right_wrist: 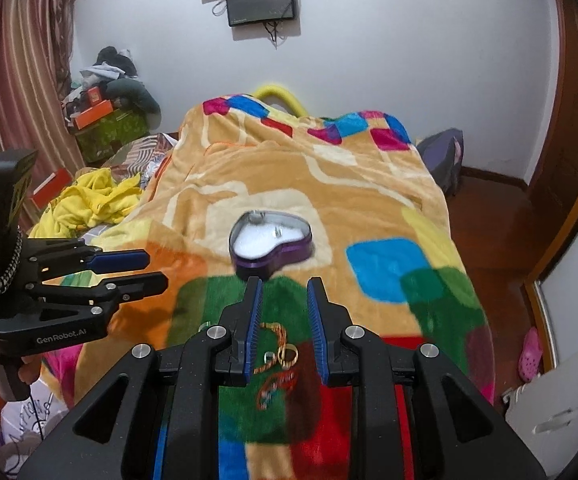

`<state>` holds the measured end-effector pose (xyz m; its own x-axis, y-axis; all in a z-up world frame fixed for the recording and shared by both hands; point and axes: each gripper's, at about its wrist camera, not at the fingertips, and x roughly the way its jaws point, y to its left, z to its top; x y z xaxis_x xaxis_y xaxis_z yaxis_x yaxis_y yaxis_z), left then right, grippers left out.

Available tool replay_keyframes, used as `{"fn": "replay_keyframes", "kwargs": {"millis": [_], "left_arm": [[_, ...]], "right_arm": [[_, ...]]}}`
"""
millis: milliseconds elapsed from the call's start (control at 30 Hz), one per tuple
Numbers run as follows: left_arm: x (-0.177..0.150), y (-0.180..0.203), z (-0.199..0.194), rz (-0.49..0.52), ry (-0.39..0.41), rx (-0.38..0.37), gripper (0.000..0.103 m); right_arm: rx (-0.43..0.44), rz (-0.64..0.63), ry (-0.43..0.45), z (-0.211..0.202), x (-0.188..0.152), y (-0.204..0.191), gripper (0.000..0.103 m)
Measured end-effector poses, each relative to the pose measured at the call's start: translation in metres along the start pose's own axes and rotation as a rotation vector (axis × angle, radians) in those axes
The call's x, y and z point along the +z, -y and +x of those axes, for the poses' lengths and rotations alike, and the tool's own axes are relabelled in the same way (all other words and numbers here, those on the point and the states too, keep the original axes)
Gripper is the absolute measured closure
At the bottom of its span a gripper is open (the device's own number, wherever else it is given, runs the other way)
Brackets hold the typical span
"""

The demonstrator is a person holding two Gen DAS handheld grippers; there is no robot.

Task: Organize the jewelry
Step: 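Move both tools back over the remaining jewelry on the blanket, then grasp the red earring with the right tool while the left tool grasps the silver stone ring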

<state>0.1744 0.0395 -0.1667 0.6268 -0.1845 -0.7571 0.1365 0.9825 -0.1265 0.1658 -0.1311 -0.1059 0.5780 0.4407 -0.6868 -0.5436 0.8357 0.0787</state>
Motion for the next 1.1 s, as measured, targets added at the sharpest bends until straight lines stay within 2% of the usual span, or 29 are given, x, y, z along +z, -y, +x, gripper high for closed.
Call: {"fn": "replay_keyframes", "kwargs": {"millis": [100,400,567,767,1100], "left_arm": [[-0.008,0.000,0.006,-0.022,-0.031,-0.032,0.069],[-0.033,0.006,0.029,-0.027,-0.099,-0.040,0.069],[-0.044,0.009,0.042,-0.049,-0.134,-0.074,0.069],[-0.040,0.011,0.053,-0.048,-0.139,-0.066,0.069],[-0.032,0.008,0.070,-0.052,-0.146,-0.052,0.069]], "right_arm": [[-0.011,0.011,-0.022,0.001,-0.012,0.002,0.083],[0.009,0.063,-0.113,0.011,-0.049,0.005,0.082],[0.022,0.081,-0.166,0.018,-0.067,0.004,0.082],[0.041,0.082,-0.225,0.028,-0.080,0.001,0.082],[0.074,0.107,-0.241,0.043,-0.081,0.003,0.082]]}}
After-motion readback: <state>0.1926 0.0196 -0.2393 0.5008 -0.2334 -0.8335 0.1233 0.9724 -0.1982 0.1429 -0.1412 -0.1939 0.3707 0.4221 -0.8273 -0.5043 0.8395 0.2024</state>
